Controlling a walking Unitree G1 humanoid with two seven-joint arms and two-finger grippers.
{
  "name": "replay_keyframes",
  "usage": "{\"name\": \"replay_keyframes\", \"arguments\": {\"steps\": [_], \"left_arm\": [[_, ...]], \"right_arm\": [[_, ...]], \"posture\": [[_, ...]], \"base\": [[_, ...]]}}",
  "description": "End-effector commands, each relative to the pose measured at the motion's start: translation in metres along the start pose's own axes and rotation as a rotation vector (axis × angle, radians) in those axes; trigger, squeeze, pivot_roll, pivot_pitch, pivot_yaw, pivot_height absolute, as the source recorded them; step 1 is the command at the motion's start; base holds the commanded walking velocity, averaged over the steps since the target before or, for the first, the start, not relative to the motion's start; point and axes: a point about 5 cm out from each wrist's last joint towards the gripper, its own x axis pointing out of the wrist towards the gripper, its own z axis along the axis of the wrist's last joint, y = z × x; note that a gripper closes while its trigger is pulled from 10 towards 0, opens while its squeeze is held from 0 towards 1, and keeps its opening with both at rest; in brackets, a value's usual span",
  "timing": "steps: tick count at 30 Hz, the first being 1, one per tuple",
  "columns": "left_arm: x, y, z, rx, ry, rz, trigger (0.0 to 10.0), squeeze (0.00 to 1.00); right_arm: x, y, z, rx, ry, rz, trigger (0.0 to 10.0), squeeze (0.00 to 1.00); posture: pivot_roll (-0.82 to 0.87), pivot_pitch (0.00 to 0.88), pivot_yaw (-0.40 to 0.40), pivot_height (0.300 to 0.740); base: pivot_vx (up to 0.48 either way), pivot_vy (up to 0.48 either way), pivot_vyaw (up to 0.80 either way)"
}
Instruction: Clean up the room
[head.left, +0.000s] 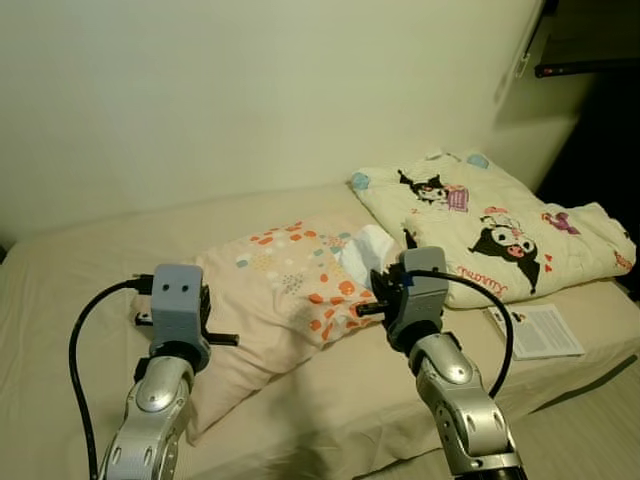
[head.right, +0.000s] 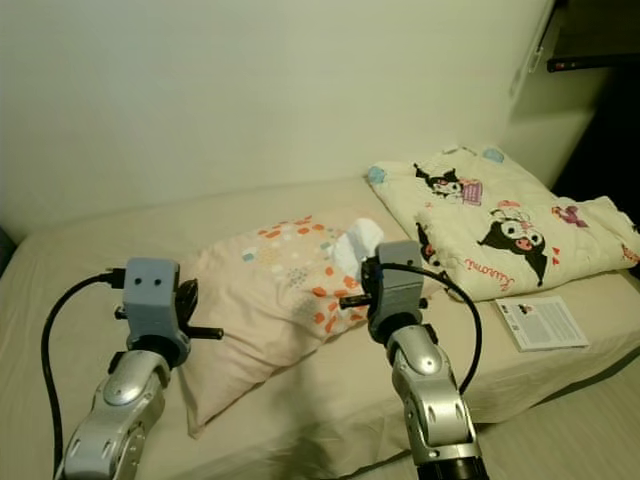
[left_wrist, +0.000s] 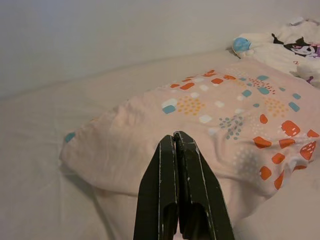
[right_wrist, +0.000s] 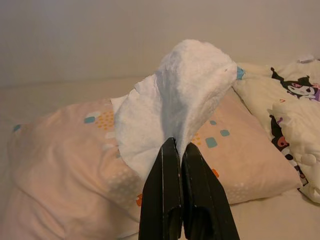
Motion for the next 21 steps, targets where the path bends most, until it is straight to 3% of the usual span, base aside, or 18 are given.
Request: {"name": "replay_keyframes", "arguments": {"steps": [1, 6, 21], "left_arm": [[0.0004, 0.0001, -0.0026, 0.024, 0.009, -0.003, 10.0, 0.0], [0.0004, 0.0005, -0.0022, 0.027, 0.005, -0.006, 10.0, 0.0], [0.0013, -0.0021, -0.0023, 0.03, 0.005, -0.013, 10.0, 0.0]], "right_arm": [[-0.0011, 0.0005, -0.0062, 0.007, 0.03, 0.0, 10.0, 0.0], [-0.0015, 0.0009, -0.0084, 0.019, 0.041, -0.004, 10.0, 0.0], [-0.001, 0.0014, -0.0102, 0.009, 0.062, 0.004, 10.0, 0.0]], "posture": [[-0.07, 0.041, -0.058, 0.74], [-0.07, 0.041, -0.058, 0.74], [-0.07, 0.044, -0.057, 0.74]], "base": [[0.0, 0.0, 0.0], [0.0, 0.0, -0.09], [0.0, 0.0, -0.79]]}}
